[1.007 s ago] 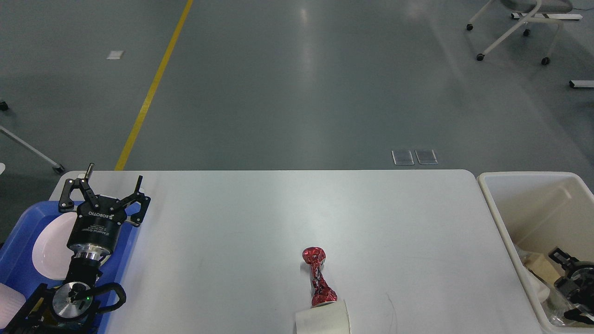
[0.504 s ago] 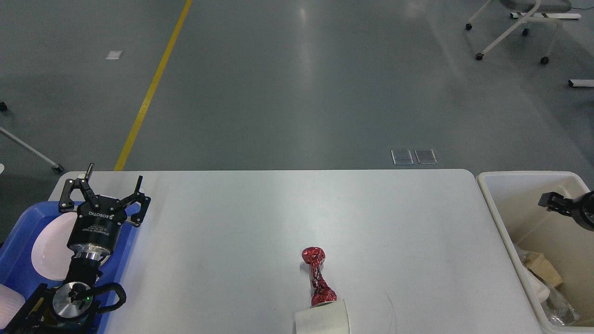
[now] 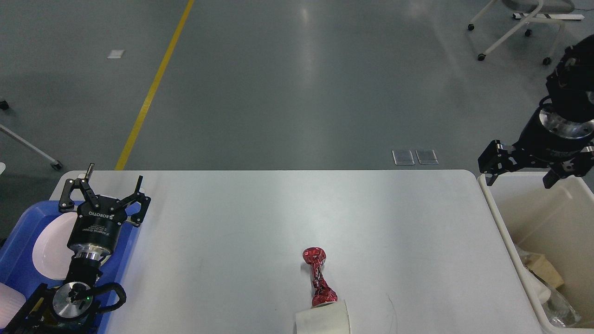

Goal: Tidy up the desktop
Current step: 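Raise the right gripper out of the bin and move to the red wrapper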

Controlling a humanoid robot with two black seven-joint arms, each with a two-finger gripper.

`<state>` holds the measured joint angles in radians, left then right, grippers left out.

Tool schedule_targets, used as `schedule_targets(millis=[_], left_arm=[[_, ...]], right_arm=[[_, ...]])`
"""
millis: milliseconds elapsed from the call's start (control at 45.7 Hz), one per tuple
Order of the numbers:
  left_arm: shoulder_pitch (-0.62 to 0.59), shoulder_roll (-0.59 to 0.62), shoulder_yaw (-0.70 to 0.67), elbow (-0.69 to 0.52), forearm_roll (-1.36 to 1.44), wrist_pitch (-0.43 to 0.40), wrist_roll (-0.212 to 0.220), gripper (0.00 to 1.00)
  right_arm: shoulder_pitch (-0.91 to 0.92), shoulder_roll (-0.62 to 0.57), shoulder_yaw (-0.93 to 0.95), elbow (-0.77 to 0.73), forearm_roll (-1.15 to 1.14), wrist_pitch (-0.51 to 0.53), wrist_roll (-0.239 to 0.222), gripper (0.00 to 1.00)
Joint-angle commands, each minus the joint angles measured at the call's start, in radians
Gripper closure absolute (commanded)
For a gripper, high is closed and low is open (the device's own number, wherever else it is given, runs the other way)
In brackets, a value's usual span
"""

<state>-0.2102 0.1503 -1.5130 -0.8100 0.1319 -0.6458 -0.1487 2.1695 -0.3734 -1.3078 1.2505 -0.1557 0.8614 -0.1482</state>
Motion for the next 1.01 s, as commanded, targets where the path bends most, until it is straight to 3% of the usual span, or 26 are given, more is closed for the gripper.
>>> schedule_targets(millis=[0, 88, 285, 986], left_arm=[[0.000, 0.000, -0.001, 0.000, 0.000, 0.000, -0.002, 0.04], [0.002, 0.000, 0.001, 0.000, 0.000, 0.000, -0.002, 0.04], [0.000, 0.000, 0.001, 0.000, 0.000, 0.000, -0.002, 0.04], [0.000, 0.000, -0.001, 0.000, 0.000, 0.000, 0.000, 0.04]], right_arm=[[0.194, 0.042, -0.034, 0.110, 0.133, 0.016, -0.016, 0.00], [0.292, 0.059, -0.031, 0.200, 0.180, 0.016, -0.047, 0.00], [0.483, 0.077, 0.013, 0.374, 0.280, 0.005, -0.050, 0.00], [0.463, 0.113, 0.019, 0.374, 0.298, -0.004, -0.044, 0.00]])
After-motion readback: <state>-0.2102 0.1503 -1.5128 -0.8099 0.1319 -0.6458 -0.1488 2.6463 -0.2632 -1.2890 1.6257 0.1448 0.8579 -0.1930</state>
